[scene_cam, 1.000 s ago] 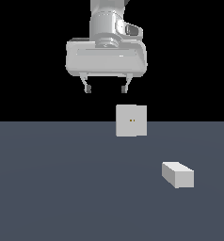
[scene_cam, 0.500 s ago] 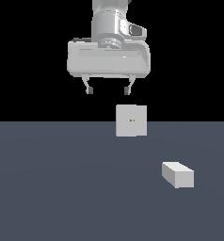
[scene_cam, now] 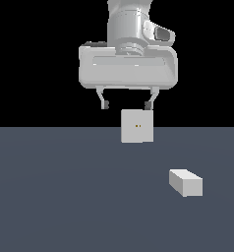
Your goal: Plug the charger into the wall socket.
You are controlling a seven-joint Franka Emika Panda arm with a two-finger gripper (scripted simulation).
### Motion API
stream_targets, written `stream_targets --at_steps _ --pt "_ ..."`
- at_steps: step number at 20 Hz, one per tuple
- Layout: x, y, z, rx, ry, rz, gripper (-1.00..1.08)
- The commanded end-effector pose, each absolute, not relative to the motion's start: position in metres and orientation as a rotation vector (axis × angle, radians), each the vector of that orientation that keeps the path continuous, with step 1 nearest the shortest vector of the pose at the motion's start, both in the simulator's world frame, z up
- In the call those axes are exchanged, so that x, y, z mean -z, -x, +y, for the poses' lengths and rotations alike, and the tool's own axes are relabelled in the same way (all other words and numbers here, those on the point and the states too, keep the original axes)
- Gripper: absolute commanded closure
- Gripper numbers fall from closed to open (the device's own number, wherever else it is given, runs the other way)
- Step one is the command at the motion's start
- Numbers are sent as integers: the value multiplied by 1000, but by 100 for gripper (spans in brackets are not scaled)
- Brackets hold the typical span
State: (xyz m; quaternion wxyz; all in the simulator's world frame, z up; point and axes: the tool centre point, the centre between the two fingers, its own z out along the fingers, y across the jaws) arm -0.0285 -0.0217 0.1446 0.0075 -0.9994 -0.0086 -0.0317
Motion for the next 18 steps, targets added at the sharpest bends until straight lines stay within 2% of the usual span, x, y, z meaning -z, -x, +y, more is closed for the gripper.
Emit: stream_targets --at_steps 1,10,18 --pt "-133 41 -34 116 3127 -38 -92" --pt "-91 80 -78 177 3130 -81 -92" --pt "-68 98 -102 209 3129 -104 -92"
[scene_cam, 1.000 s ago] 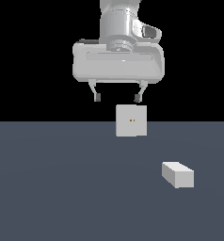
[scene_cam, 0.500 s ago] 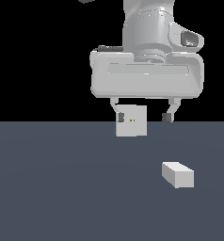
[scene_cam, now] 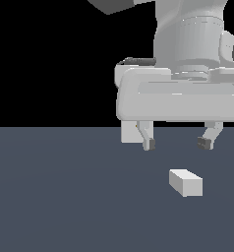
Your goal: Plug the charger into the wall socket.
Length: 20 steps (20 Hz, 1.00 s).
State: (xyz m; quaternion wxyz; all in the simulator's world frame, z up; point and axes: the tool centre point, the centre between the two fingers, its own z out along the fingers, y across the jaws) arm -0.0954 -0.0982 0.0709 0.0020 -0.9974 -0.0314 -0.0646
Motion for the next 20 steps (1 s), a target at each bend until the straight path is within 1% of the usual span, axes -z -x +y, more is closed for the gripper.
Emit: stream_targets --at_steps 1,11,20 --pt "-66 99 -103 211 3129 -105 -92" --pt "-59 101 -106 214 3128 -106 -92" --pt "-24 102 -107 215 3128 -108 -92"
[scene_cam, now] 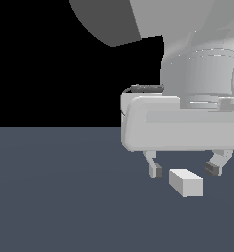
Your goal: Plug the charger into the wall socket.
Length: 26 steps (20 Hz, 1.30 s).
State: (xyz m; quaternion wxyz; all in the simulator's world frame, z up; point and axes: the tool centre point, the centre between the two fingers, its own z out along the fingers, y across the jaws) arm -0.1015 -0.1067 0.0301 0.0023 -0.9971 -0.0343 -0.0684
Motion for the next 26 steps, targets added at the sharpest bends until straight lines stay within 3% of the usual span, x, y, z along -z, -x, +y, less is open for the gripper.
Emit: stream_targets --at_steps 1,7,8,26 --pt "-20 102 -107 215 3128 -108 -92" --pt "-12 101 -107 216 3128 -109 -92" --pt "-12 101 -107 216 3128 -109 108" --pt "-22 88 -104 216 3126 -125 108"
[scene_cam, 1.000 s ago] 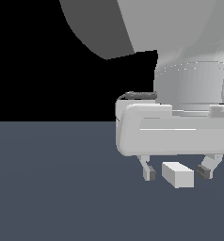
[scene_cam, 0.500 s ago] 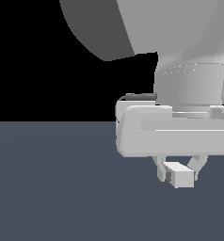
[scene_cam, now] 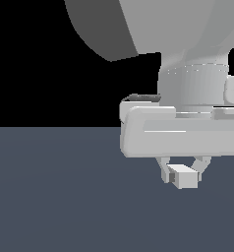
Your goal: Plug the charger into the wall socket.
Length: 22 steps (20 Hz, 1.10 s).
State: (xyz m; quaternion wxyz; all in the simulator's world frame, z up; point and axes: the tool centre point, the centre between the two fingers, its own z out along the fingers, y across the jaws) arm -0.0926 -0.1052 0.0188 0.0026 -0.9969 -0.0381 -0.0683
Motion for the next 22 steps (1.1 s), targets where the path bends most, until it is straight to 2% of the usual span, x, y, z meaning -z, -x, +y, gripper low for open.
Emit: stream_targets --at_steps 1,15,22 --pt "-25 85 -103 216 3126 -129 108" --pt "-84 8 -84 215 3118 -225 108" --pt "-99 -13 -78 215 3113 -252 108"
